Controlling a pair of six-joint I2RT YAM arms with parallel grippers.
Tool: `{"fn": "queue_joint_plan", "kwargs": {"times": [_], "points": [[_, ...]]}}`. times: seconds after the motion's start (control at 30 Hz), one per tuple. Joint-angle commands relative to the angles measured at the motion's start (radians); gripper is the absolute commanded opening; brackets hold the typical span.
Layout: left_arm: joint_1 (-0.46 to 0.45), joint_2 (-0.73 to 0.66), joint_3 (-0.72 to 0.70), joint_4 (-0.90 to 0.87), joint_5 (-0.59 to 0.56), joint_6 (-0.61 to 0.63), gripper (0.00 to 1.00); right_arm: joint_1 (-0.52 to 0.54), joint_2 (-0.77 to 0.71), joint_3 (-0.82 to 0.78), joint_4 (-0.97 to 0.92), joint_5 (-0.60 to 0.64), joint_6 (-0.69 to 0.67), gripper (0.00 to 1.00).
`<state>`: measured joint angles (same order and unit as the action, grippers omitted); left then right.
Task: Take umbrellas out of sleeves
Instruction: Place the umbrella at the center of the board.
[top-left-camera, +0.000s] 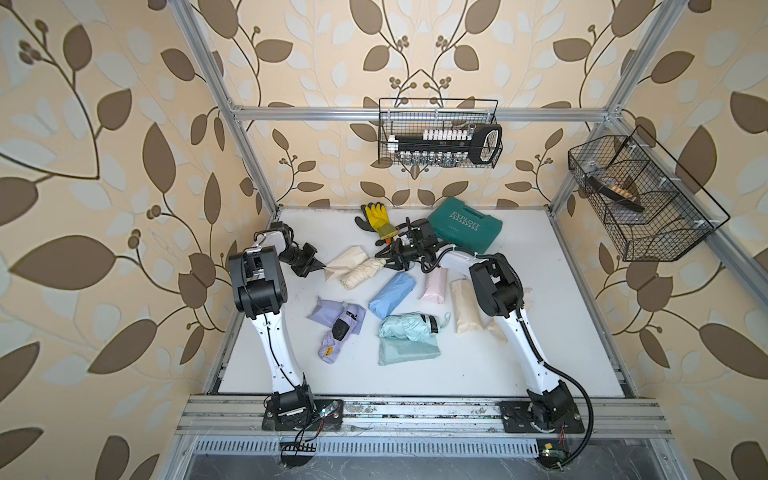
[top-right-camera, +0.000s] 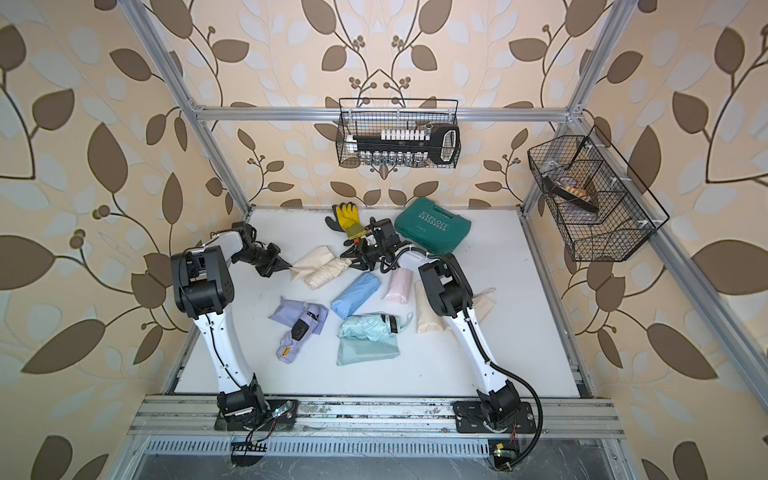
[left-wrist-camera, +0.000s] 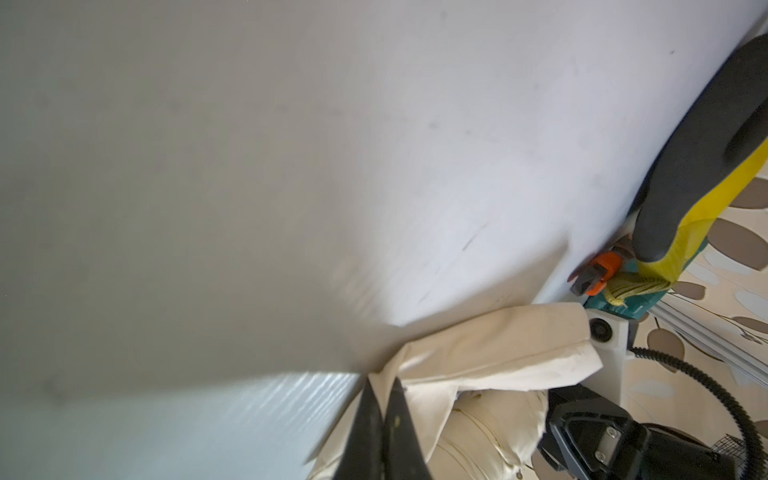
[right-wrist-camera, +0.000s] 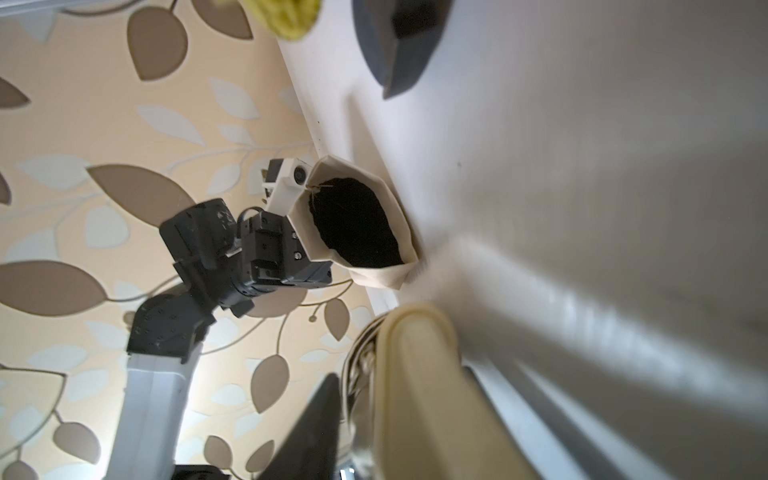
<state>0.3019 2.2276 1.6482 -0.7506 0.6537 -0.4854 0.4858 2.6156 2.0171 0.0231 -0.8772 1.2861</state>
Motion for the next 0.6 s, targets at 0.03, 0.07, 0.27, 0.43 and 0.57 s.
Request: {"fn": "queue_joint_plan", "kwargs": {"times": [0.03, 0.07, 0.27, 0.43, 0.57], "points": [[0.004, 0.009, 0.033, -0.036, 0.01, 0.025, 0.07, -0.012, 0.029, 0.11, -0.047, -0.004, -0.024, 0.63], [0.005, 0.005, 0.033, -0.039, 0.008, 0.027, 0.12, -0.016, 0.027, 0.119, -0.049, -0.001, -0.023, 0.64], [0.005, -0.021, 0.036, -0.051, 0.003, 0.021, 0.43, -0.06, -0.021, 0.136, -0.09, 0.006, -0.049, 0.67], [0.005, -0.081, 0.01, -0.066, -0.05, 0.015, 0.52, -0.099, -0.114, 0.099, -0.191, 0.012, -0.153, 0.69], [0.005, -0.159, -0.035, -0.065, -0.071, 0.018, 0.55, -0.12, -0.221, 0.025, -0.221, 0.018, -0.228, 0.7]]}}
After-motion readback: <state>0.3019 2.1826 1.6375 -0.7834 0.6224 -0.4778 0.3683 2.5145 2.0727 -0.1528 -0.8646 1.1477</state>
